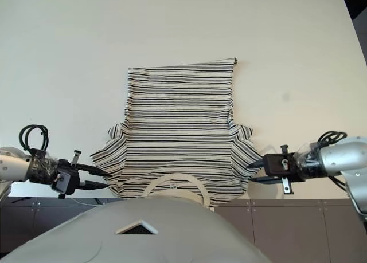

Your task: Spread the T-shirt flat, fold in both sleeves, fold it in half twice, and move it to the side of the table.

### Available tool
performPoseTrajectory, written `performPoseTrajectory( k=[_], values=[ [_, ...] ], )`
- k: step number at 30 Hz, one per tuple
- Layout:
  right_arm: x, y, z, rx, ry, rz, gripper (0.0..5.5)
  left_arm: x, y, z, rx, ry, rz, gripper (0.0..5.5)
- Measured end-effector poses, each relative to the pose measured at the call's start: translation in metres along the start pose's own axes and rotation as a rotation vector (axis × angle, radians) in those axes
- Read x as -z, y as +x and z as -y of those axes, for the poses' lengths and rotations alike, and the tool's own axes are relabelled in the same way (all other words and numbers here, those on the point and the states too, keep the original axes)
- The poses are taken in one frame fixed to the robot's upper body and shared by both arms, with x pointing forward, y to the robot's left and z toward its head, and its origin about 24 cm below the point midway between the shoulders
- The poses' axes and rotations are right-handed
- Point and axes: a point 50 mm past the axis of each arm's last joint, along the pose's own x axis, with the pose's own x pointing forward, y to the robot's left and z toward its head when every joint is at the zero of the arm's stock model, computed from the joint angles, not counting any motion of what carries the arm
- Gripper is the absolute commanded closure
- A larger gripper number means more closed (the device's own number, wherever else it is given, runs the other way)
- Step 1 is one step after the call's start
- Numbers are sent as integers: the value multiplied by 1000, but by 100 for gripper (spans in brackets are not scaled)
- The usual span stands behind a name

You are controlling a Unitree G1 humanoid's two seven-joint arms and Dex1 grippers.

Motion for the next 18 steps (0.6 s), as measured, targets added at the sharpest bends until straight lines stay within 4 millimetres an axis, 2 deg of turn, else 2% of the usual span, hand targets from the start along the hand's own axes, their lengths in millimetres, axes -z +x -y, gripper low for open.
performPoseTrajectory(
  k=[3,6,9,11,13,16,18],
  values=[
    [-17,-3,29,170,-47,94,402,-15,-7,-25,-60,-39,64,435],
    [-36,4,67,368,-91,195,402,-34,-13,-59,-184,-31,151,435],
    [-54,21,110,540,-105,270,402,-44,-5,-117,-461,72,182,435],
    [-56,33,133,610,-83,279,402,-35,9,-147,-599,149,90,435],
    [-56,52,159,669,-45,271,402,-18,35,-169,-662,222,-27,435],
    [-55,74,177,658,-4,271,402,5,64,-182,-623,324,-160,435],
    [-50,93,177,583,36,265,402,21,76,-181,-559,355,-224,435]
  ],
)
